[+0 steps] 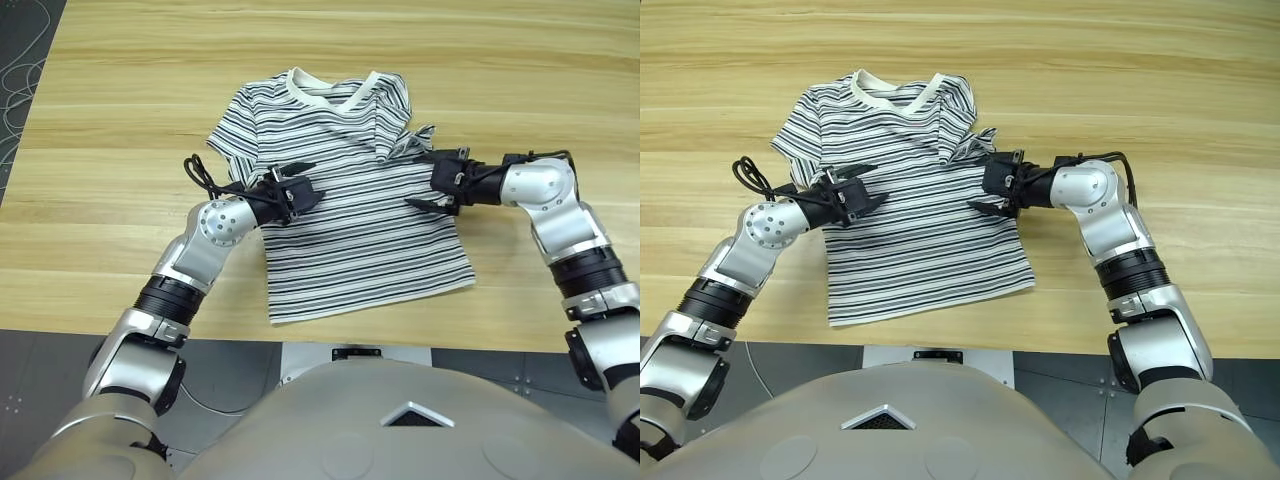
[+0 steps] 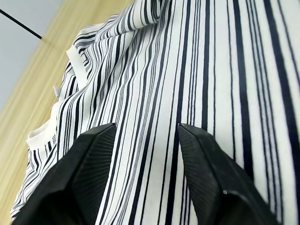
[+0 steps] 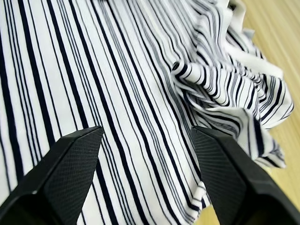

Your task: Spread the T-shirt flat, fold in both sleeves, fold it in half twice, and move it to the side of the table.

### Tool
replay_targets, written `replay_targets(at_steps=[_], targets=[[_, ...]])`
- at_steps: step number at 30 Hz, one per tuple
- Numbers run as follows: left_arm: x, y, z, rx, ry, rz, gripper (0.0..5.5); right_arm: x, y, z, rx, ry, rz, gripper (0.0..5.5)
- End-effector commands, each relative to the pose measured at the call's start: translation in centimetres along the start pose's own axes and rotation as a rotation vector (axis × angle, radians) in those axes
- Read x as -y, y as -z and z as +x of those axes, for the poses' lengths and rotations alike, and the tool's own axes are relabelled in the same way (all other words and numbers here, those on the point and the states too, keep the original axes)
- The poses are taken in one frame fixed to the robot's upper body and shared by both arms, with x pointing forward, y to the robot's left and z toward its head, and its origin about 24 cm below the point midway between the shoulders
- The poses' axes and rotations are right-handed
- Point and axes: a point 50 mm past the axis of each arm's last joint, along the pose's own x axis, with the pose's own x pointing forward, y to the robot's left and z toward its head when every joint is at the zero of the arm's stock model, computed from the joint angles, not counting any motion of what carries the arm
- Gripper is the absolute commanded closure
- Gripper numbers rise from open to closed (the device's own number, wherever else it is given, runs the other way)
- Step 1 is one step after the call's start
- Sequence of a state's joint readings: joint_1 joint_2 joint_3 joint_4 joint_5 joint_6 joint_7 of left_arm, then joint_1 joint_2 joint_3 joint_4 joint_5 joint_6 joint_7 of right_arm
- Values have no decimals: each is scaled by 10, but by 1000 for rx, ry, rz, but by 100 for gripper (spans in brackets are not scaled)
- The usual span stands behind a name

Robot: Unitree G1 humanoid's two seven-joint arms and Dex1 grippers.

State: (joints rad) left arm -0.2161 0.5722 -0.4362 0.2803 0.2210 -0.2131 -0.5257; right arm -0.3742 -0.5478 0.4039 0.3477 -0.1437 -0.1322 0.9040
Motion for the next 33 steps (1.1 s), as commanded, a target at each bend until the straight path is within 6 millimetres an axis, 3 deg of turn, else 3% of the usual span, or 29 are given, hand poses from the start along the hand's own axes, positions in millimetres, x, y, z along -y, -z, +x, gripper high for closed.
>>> replay_targets(at_steps=[1,5,8,12,17,26,28,33], targets=[[4,14,3,-68,32,9,305,-6,6,10,-54,-52,-15,203],[11,13,2,-54,118,58,305,-12,12,11,-118,-126,-49,203],[24,-4,-13,49,345,172,305,-22,17,-3,-192,-292,-100,203],[27,-23,-38,135,600,218,305,-35,7,-21,-193,-503,-61,203],[15,-32,-43,146,619,226,305,-43,1,-27,-181,-578,6,203],[0,-23,-32,92,524,227,305,-54,3,-15,-145,-564,74,203],[-5,-21,-32,86,515,228,305,-48,1,-18,-131,-551,77,203],[-22,-34,-39,153,478,223,305,2,-20,-42,-22,-467,84,203]])
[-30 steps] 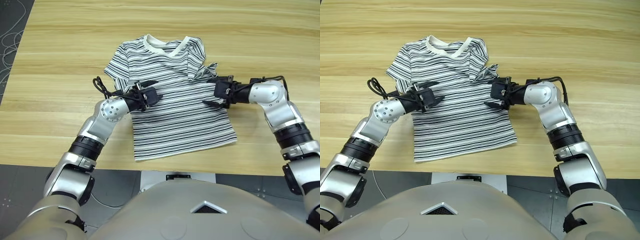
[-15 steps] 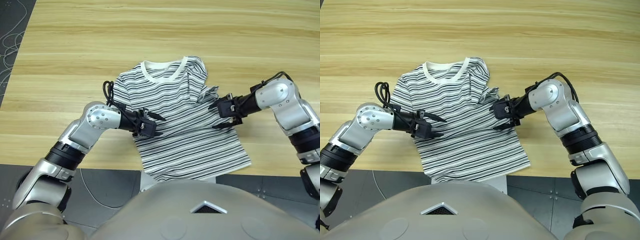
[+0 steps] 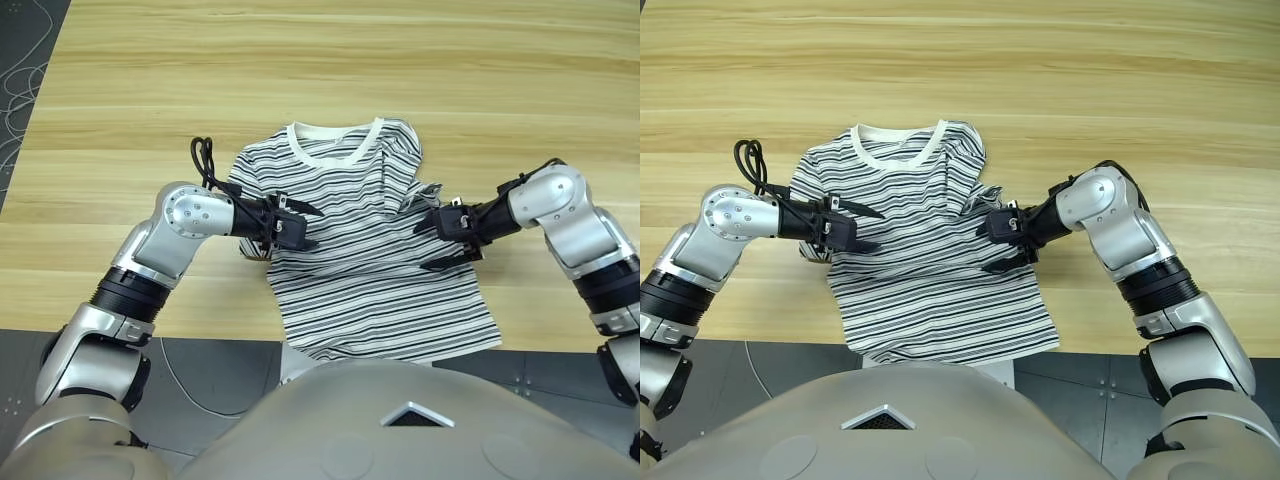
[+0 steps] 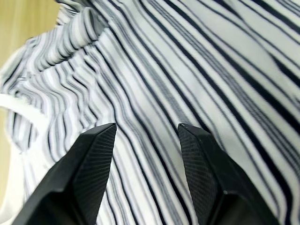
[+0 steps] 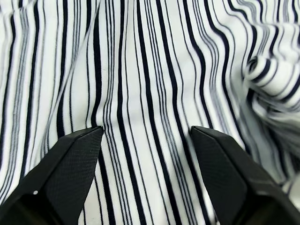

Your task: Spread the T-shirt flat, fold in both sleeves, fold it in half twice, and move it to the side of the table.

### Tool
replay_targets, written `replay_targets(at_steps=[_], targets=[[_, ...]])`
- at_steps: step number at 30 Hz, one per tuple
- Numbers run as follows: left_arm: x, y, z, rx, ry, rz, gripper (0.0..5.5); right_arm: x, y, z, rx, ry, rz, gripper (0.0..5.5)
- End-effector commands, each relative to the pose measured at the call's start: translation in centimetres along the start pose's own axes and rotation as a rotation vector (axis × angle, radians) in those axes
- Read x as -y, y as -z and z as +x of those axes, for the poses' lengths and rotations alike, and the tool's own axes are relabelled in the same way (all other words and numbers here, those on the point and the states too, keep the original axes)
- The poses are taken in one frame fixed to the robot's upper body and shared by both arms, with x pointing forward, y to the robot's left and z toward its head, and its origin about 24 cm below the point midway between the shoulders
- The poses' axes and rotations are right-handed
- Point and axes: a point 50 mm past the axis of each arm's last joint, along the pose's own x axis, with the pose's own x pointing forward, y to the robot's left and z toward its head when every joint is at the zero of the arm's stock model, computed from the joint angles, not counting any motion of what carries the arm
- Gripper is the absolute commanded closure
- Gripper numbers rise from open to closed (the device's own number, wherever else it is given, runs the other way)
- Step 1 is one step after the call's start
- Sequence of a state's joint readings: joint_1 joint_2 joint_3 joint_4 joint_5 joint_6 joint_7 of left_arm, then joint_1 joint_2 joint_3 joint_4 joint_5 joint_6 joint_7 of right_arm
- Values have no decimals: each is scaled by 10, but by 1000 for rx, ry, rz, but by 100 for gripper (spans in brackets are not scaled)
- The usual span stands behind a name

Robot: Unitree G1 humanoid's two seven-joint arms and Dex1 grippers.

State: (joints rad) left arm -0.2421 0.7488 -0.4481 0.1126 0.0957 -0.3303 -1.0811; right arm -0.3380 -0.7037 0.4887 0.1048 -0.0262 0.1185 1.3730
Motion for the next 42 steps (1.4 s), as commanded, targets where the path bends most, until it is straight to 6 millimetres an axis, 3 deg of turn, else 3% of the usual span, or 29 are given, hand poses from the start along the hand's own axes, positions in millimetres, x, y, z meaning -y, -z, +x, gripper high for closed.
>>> replay_targets(at_steps=[1,4,7,10,13,19,24,27,34,42], targets=[[-18,-8,-13,23,-51,35,305,24,-17,-38,73,70,-13,203],[-22,-14,-20,57,-52,40,305,38,-29,-57,172,100,-9,203],[-28,-23,-27,133,-74,7,305,60,-32,-65,237,198,18,203],[-41,-26,-30,194,-161,-58,305,92,-36,-58,284,408,65,203],[-52,-22,-29,193,-261,-90,305,109,-37,-32,271,519,70,203],[-49,-17,-24,187,-269,-99,305,113,-29,17,216,539,94,203],[-47,-14,-22,180,-271,-109,305,113,-21,32,141,559,108,203],[-47,-14,-21,183,-274,-114,305,113,-8,29,50,607,119,203],[-45,-12,-18,177,-275,-123,305,111,23,-1,-63,717,199,203],[-43,-11,-16,174,-271,-124,305,108,33,-13,-88,733,213,203]])
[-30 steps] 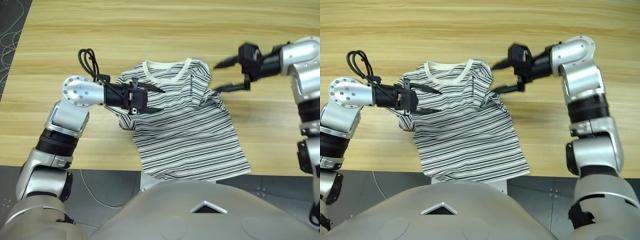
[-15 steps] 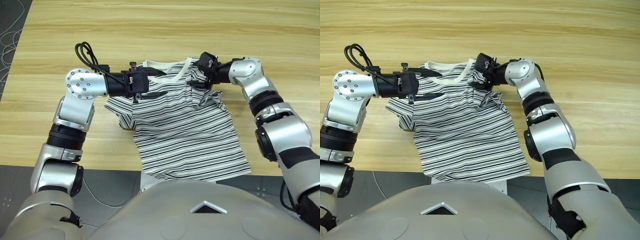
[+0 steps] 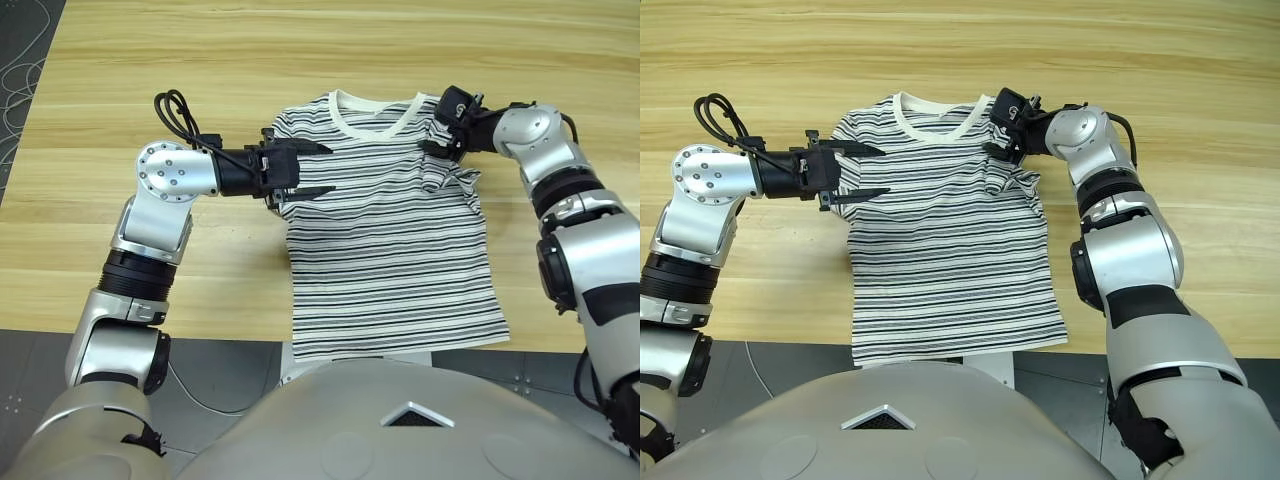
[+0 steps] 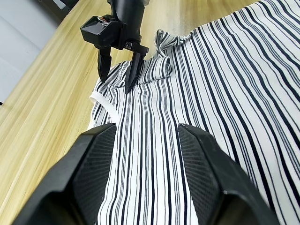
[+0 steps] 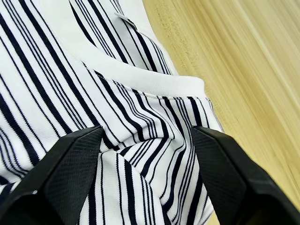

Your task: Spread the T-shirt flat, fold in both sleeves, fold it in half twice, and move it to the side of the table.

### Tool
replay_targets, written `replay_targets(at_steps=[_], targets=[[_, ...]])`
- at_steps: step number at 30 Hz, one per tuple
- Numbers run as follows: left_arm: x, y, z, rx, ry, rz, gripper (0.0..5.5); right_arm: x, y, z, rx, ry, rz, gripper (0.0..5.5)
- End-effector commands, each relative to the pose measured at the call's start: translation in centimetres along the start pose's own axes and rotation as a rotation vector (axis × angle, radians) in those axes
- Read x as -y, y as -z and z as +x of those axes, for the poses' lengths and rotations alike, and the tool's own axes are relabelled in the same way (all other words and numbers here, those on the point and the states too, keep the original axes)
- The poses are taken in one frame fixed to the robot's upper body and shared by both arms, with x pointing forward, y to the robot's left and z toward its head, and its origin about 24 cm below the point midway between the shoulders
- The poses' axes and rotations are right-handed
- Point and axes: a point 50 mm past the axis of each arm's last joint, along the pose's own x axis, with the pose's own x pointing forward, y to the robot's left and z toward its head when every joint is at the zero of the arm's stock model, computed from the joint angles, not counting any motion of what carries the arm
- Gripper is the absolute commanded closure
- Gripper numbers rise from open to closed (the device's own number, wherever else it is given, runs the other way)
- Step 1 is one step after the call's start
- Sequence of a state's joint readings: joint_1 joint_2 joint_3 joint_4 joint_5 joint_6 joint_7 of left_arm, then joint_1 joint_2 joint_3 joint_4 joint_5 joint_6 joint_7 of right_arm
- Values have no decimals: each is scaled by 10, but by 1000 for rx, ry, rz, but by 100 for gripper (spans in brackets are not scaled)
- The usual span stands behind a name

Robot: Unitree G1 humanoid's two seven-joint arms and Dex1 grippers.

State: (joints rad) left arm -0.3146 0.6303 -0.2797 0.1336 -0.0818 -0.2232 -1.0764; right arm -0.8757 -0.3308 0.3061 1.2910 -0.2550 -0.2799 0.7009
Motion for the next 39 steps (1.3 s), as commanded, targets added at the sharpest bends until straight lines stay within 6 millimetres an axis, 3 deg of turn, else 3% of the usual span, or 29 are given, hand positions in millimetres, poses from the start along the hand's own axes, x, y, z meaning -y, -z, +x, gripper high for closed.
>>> replay_targets(at_steps=[1,6,9,12,18,26,34,39], targets=[[1,2,1,-14,-10,6,305,1,15,-7,-68,-6,9,203],[2,16,18,-40,-47,-41,305,4,-2,-4,18,-15,3,203],[3,41,43,-59,-117,-175,305,8,-17,-3,85,-25,-13,203],[11,66,54,-113,-152,-278,305,10,-25,-3,112,-34,-31,203],[22,102,41,-275,-182,-352,305,9,-35,-1,143,-61,-59,203],[23,107,30,-290,-177,-345,305,-5,-5,0,13,-114,-74,203],[22,107,30,-285,-176,-338,305,3,14,-12,-90,-80,-80,203],[26,108,31,-285,-174,-342,305,19,26,-29,-150,-5,-58,203]])
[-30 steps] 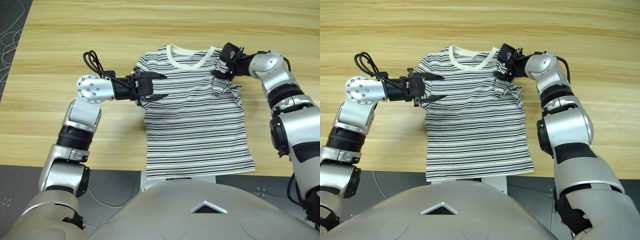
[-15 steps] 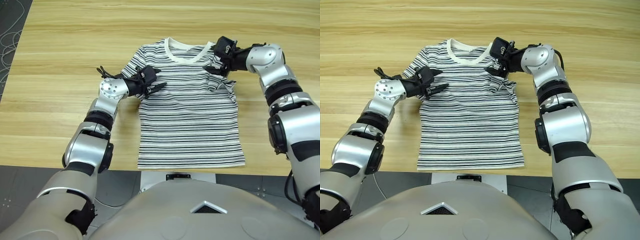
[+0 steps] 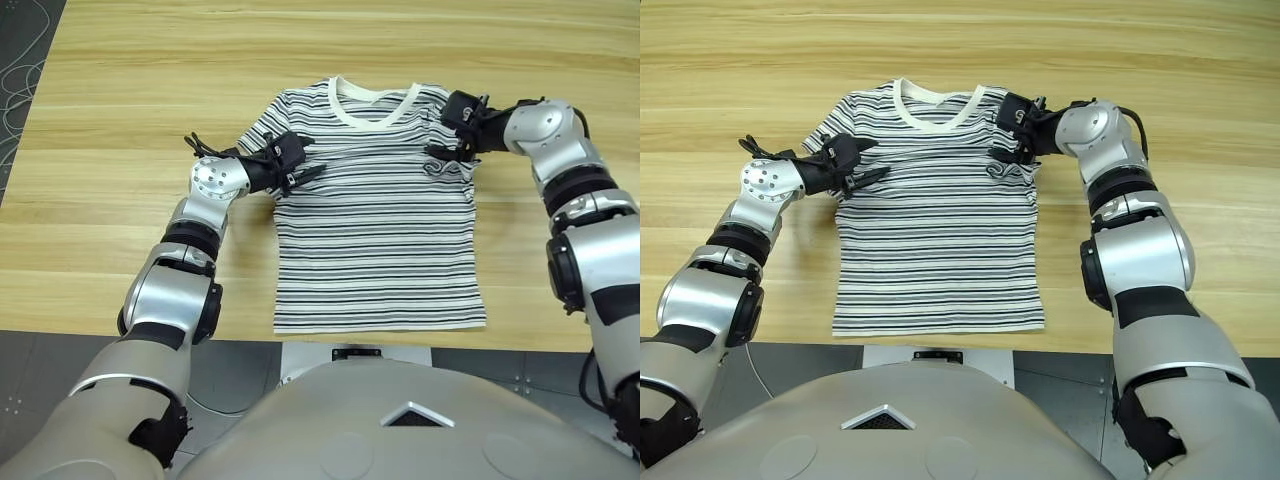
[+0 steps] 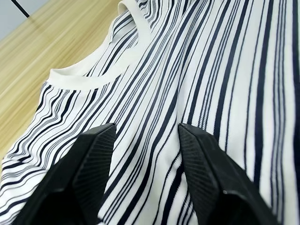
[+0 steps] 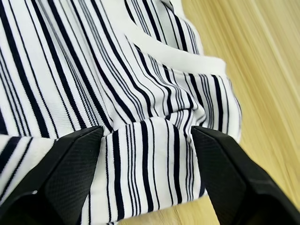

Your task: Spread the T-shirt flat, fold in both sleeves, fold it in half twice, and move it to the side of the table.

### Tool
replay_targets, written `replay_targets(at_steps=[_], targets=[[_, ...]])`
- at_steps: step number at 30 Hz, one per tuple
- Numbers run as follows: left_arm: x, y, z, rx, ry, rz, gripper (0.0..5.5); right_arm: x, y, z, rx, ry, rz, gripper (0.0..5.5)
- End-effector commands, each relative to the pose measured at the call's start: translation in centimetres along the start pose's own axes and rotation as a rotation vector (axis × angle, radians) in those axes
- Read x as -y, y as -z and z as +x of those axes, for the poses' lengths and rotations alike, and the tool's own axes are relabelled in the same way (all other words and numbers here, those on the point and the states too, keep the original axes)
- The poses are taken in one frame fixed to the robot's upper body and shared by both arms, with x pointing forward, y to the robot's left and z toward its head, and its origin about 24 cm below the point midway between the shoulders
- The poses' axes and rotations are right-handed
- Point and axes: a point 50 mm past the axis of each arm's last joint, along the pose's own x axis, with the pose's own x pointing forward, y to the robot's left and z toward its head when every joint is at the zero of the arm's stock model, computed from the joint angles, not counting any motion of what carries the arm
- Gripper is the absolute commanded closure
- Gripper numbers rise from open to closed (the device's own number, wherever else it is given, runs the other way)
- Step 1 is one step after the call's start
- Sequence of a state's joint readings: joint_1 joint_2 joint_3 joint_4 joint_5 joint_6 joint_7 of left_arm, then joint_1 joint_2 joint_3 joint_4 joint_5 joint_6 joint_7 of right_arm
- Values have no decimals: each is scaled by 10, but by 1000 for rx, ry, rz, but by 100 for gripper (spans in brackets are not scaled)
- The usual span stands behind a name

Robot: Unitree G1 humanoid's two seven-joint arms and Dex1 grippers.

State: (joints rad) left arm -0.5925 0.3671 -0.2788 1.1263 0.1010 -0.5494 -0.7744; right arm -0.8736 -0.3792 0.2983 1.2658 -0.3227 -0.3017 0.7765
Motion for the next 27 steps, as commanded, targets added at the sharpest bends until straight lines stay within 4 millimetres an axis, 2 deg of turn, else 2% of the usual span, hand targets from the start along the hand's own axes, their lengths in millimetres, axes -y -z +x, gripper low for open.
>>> replay_targets(at_steps=[1,4,9,12,18,24,27], targets=[[16,26,-9,-122,59,-45,305,13,26,-21,-124,61,24,203],[13,24,-9,-113,52,-49,305,20,33,-31,-157,95,30,203],[11,23,-10,-113,45,-48,305,25,35,-39,-154,102,44,203],[11,23,-9,-119,41,-48,305,25,28,-40,-93,37,45,203],[9,22,-8,-121,39,-44,305,24,32,-59,-62,-146,38,203],[8,21,-7,-117,31,-48,305,42,39,-74,-139,-5,58,203],[8,20,-6,-116,29,-46,305,46,49,-75,-249,114,18,203]])
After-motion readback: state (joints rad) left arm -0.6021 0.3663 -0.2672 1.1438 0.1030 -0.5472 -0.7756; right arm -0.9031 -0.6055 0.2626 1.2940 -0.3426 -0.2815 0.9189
